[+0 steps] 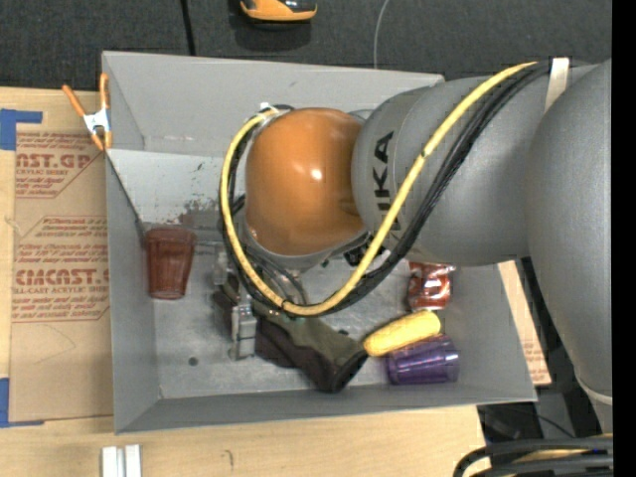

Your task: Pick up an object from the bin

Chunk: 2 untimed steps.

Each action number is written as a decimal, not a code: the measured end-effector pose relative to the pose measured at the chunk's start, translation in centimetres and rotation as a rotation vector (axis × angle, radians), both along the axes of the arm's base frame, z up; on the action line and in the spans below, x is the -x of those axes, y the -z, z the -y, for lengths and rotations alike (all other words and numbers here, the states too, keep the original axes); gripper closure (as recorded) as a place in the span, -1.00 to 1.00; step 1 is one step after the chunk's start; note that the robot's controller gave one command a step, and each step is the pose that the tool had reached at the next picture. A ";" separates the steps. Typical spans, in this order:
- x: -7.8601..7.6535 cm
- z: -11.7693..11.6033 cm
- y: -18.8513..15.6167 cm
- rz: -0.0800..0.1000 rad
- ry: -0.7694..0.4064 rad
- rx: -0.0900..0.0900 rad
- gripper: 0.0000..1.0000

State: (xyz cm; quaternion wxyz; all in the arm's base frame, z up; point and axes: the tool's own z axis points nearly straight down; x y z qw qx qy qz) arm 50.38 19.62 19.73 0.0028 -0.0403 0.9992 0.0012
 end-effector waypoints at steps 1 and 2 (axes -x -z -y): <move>-2.0 1.7 6.5 0.001 -0.068 0.001 -1.00; -1.5 5.1 9.4 -0.009 0.024 0.002 -1.00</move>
Offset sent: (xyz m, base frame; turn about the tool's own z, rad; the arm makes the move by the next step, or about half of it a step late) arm 0.0134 -0.0656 -0.0978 0.0613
